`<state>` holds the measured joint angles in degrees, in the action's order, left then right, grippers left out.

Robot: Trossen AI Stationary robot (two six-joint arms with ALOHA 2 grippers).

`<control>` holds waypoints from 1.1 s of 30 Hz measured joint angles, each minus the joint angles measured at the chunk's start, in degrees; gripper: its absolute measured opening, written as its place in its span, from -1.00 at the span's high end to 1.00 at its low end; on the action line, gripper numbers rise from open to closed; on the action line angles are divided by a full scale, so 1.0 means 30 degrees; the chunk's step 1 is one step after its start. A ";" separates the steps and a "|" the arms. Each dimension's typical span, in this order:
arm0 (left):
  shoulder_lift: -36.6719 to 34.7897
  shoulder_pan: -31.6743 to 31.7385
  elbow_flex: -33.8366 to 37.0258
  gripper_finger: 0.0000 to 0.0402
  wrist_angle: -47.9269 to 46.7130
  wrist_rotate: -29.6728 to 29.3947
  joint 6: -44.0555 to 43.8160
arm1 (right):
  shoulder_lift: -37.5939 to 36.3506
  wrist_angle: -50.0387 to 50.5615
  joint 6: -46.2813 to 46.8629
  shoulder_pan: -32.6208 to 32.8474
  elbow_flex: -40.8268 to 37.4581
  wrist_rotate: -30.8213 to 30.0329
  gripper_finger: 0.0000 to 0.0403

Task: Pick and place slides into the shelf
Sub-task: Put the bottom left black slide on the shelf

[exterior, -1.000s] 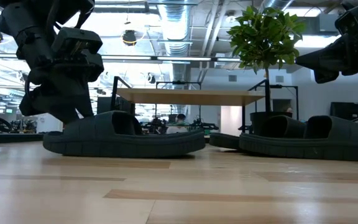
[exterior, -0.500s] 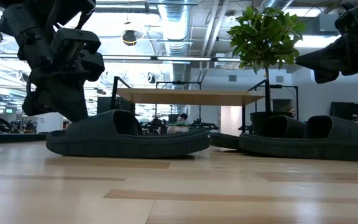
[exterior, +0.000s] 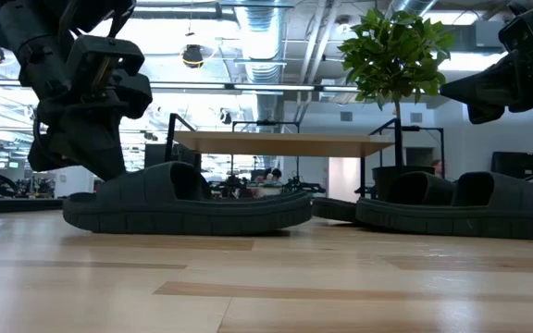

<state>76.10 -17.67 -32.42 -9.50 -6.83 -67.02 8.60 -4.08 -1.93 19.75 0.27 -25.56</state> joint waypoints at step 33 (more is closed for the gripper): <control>-0.4546 -0.3634 -0.0015 1.00 0.0303 -0.8033 0.1143 | 0.0005 -0.0001 0.0000 -0.0005 0.0000 -0.0007 1.00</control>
<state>62.46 -28.57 -32.47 -8.59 -30.93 -63.59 8.62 -4.08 -1.93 19.73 0.27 -25.58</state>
